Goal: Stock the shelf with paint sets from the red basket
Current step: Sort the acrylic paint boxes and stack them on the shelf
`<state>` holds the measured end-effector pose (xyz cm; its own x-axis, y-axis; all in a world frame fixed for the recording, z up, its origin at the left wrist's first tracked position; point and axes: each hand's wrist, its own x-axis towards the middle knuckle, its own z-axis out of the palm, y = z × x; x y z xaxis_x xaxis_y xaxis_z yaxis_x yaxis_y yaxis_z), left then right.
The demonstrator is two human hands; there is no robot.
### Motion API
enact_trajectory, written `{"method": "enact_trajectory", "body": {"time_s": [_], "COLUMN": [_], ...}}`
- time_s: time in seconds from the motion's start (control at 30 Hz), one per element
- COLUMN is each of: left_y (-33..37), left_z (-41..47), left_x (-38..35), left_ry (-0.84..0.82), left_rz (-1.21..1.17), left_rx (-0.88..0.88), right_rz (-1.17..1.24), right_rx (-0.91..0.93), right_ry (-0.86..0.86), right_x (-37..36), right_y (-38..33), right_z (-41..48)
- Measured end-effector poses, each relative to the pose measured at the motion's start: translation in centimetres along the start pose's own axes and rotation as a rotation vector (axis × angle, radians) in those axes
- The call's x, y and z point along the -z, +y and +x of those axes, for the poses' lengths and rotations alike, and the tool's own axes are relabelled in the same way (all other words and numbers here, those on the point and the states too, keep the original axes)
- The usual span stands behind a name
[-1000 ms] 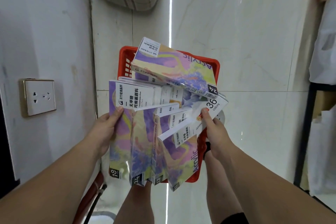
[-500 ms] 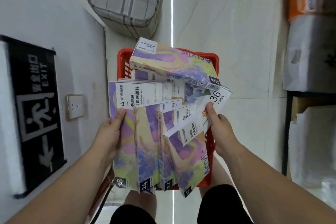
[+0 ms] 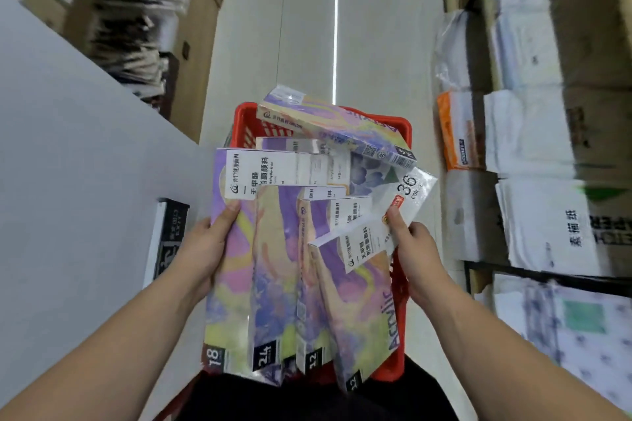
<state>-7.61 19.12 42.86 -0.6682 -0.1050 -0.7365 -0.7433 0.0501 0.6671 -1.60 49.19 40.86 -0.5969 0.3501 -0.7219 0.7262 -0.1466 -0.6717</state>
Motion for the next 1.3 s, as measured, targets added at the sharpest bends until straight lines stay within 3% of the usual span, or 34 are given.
{"method": "enact_trajectory", "body": {"time_s": [0.2,0.43,0.73,1.07,1.3], "left_y": [8.3,16.6,30.2,45.1,55.9], "left_z": [-0.8,4.9,16.0,28.4,35.9], "left_x": [-4.4,-7.9,-8.8,-15.1,-21.7], "left_ry": [0.032,-0.023,-0.052,-0.048,0.041], "left_rz": [-0.061,-0.135,0.041,0.071,0.01], "left_rx": [-0.049,-0.077,-0.107,-0.156,-0.203], "right_rz": [0.091,0.161,0.201,0.132,0.043], "right_rx": [0.08,0.081,0.089,0.081,0.158], "right_ry": [-0.011,0.042,0.096,0.044,-0.06], "right_x": [3.2,3.2,-0.7,-1.3,-0.1], "right_y": [-9.2,-17.9,-31.2,-46.1,-61.0], "right_z": [1.7,6.5,13.7,29.3,41.5]}}
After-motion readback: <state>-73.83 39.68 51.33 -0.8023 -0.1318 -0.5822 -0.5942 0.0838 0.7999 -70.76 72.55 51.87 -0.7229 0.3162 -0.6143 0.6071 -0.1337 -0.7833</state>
